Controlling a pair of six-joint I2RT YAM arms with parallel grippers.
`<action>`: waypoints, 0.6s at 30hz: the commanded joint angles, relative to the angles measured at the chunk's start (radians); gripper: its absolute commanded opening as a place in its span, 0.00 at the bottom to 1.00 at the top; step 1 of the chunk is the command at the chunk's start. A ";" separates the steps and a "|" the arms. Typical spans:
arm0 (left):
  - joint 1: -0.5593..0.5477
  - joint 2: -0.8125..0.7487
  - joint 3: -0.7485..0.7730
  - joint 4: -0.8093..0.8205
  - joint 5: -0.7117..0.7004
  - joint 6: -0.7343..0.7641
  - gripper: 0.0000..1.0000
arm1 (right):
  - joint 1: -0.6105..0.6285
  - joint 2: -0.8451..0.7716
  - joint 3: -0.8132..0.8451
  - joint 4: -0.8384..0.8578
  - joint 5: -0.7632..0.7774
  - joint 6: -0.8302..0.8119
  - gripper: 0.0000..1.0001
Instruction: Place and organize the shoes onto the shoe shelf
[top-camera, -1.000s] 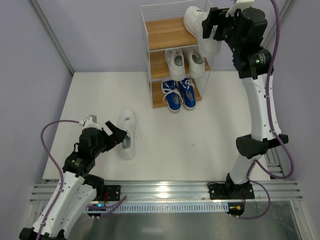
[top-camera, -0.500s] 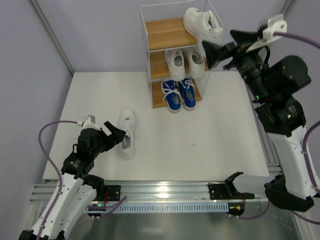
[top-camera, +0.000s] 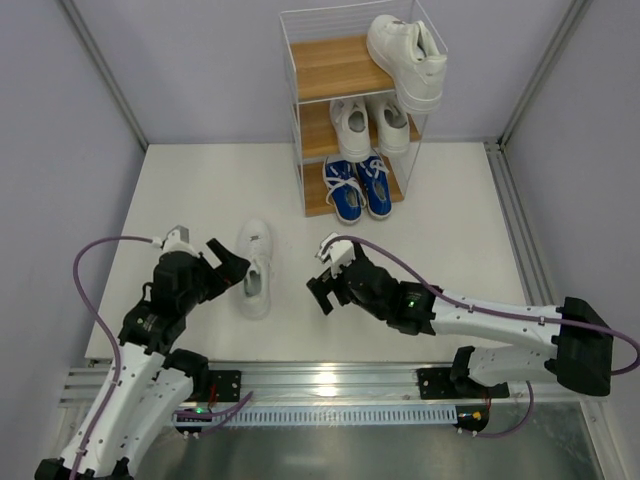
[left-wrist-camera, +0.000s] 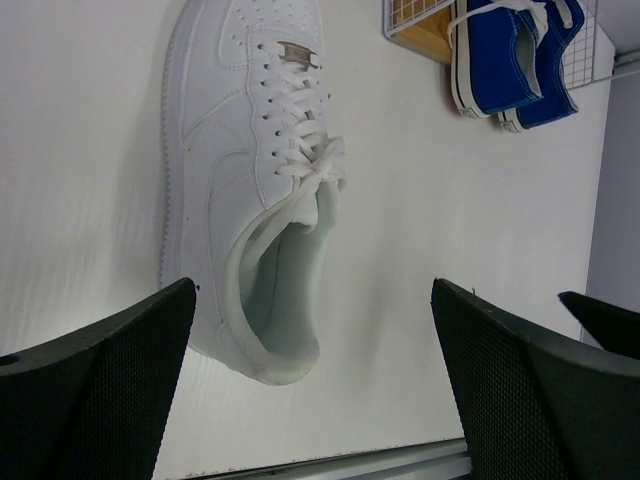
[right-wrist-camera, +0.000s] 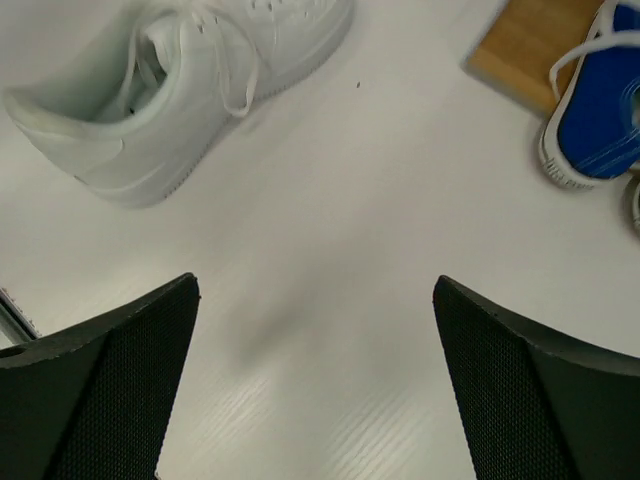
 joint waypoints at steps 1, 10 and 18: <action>0.003 0.041 0.085 -0.063 -0.010 0.042 1.00 | 0.031 -0.018 -0.006 0.181 0.093 0.125 1.00; -0.083 0.329 0.216 -0.204 -0.101 0.112 0.99 | 0.039 -0.018 -0.086 0.161 0.144 0.226 1.00; -0.271 0.612 0.285 -0.184 -0.230 0.108 0.97 | 0.042 -0.087 -0.165 0.159 0.137 0.290 1.00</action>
